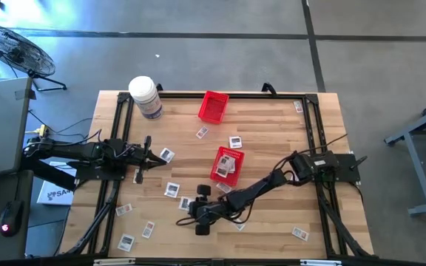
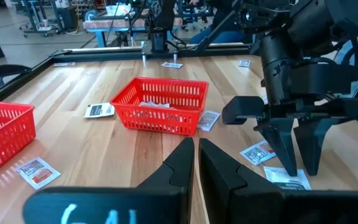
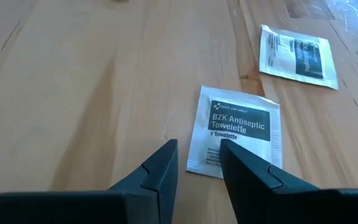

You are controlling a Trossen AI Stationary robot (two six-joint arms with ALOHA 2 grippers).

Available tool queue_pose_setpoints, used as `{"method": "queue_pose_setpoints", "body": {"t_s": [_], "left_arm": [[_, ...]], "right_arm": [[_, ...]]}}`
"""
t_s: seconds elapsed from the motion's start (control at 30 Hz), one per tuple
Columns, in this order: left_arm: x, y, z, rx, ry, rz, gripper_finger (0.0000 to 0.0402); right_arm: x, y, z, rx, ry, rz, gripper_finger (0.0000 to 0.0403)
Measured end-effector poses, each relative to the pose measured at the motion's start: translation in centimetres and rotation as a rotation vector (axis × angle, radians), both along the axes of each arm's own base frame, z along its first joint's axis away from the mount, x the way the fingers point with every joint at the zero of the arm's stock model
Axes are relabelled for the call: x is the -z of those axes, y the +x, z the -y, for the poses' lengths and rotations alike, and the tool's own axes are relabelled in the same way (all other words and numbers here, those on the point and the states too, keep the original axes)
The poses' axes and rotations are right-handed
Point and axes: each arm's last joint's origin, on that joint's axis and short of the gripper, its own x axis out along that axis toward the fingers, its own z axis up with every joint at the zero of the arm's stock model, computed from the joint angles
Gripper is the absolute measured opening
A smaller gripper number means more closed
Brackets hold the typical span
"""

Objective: Pick & Place First Aid Supplies
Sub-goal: Put the white towelette pack into the bottom red bin

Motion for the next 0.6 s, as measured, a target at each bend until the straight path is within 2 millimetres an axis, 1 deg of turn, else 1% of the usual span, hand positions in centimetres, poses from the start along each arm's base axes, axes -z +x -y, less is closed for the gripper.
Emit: {"method": "queue_pose_setpoints", "body": {"t_s": [0.27,0.6], "left_arm": [[0.0,0.0,0.0,0.0,0.0,0.0,0.0021],[0.0,0.0,0.0,0.0,0.0,0.0,0.0021]], "right_arm": [[0.3,-0.1,0.4,0.002,-0.033,-0.038,0.0109],[0.5,0.0,1.5,0.064,-0.043,-0.06,0.0055]]}}
